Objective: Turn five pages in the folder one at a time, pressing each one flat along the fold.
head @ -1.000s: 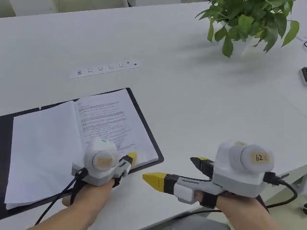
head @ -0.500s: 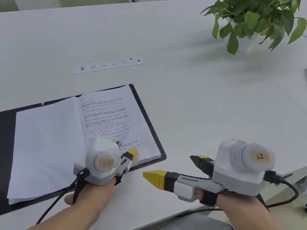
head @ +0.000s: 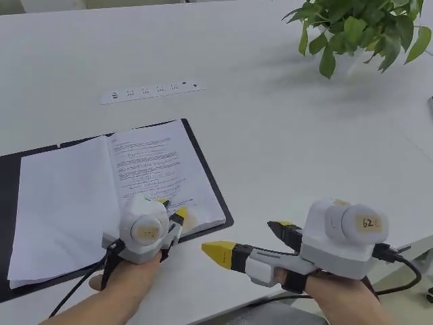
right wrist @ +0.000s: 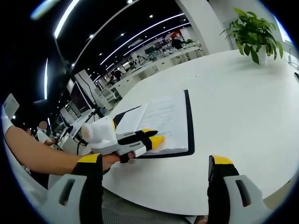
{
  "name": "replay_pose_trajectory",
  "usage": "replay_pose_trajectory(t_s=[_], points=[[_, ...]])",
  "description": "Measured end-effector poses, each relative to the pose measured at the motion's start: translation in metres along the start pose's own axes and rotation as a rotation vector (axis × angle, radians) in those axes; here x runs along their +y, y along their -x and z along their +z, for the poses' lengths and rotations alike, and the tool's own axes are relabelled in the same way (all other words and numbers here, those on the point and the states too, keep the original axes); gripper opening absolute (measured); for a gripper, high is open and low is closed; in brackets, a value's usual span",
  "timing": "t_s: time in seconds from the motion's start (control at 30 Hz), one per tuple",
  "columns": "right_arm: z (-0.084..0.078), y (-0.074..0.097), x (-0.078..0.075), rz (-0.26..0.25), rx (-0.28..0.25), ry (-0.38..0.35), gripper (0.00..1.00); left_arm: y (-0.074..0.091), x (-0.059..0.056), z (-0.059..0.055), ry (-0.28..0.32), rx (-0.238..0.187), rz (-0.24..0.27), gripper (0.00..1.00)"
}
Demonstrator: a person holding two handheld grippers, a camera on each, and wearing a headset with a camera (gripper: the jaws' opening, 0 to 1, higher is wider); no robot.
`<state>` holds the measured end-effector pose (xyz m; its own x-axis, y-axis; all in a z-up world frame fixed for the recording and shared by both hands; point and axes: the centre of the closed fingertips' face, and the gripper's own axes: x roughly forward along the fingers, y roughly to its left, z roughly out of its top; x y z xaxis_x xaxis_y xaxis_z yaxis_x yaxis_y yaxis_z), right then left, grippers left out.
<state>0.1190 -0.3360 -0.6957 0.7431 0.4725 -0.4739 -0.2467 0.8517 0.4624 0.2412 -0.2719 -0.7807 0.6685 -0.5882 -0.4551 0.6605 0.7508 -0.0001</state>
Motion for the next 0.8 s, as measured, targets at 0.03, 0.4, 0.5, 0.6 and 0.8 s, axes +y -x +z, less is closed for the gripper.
replay_pose_trajectory(t_s=[0.03, 0.4, 0.5, 0.6, 0.8], points=[[0.000, 0.000, 0.000, 0.000, 0.000, -0.001, 0.93, 0.000, 0.001, 0.000, 0.002, -0.001, 0.001, 0.17], [-0.002, -0.004, 0.002, 0.009, 0.007, -0.002, 0.93, 0.000, 0.011, -0.001, 0.014, 0.011, 0.030, 0.01], [-0.001, -0.003, 0.003, 0.008, 0.006, 0.003, 0.92, 0.000, 0.012, -0.001, 0.030, 0.009, 0.042, 0.00], [-0.001, -0.003, 0.002, 0.008, 0.005, -0.002, 0.92, 0.000, 0.014, 0.000, 0.080, 0.004, 0.051, 0.00], [0.000, -0.007, 0.003, 0.021, 0.004, 0.016, 0.88, -0.001, 0.016, -0.001, 0.164, -0.004, 0.042, 0.00]])
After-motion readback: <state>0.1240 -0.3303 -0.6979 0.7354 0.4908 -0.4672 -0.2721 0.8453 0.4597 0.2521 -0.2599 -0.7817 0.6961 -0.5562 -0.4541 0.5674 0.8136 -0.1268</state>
